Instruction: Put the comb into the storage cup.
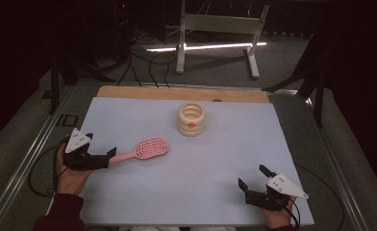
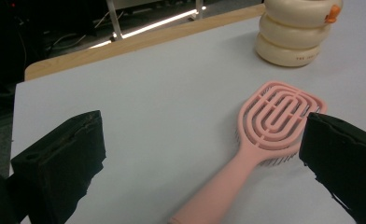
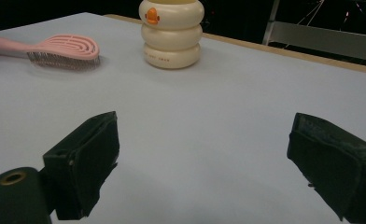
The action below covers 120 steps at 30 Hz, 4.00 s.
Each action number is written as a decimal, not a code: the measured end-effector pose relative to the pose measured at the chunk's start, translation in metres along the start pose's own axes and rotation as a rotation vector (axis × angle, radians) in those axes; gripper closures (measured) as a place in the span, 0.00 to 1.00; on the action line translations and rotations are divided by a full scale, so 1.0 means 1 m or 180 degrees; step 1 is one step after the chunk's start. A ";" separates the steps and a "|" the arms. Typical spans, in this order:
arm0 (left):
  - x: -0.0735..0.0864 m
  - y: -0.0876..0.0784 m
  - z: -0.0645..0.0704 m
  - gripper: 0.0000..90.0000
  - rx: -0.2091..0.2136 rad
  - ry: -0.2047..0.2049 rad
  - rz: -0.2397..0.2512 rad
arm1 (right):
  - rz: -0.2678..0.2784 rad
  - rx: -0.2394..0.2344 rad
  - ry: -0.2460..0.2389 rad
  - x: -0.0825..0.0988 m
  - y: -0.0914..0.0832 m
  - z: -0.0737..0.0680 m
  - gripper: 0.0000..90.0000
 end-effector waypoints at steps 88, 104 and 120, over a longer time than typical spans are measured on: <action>0.066 0.028 0.019 1.00 0.0394 -0.0045 -0.0916 | -0.0019 -0.0027 0.0014 0.001 0.002 0.000 0.10; 0.067 0.029 0.039 1.00 0.0536 0.0090 -0.0935 | -0.0027 -0.0032 -0.0002 0.001 0.003 -0.001 0.10; 0.029 -0.005 0.041 0.73 0.0529 -0.0086 -0.0127 | -0.0031 -0.0055 -0.0014 0.002 0.004 -0.002 0.10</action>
Point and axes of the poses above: each handheld gripper's, and its own axes: y roughly forward along the jaws, x roughly out of its underside, z roughly to its right, the point moved 8 cm from there along y, roughly forward along the jaws, and after that the axes turned 1 degree about -x, right-handed, at the moved point
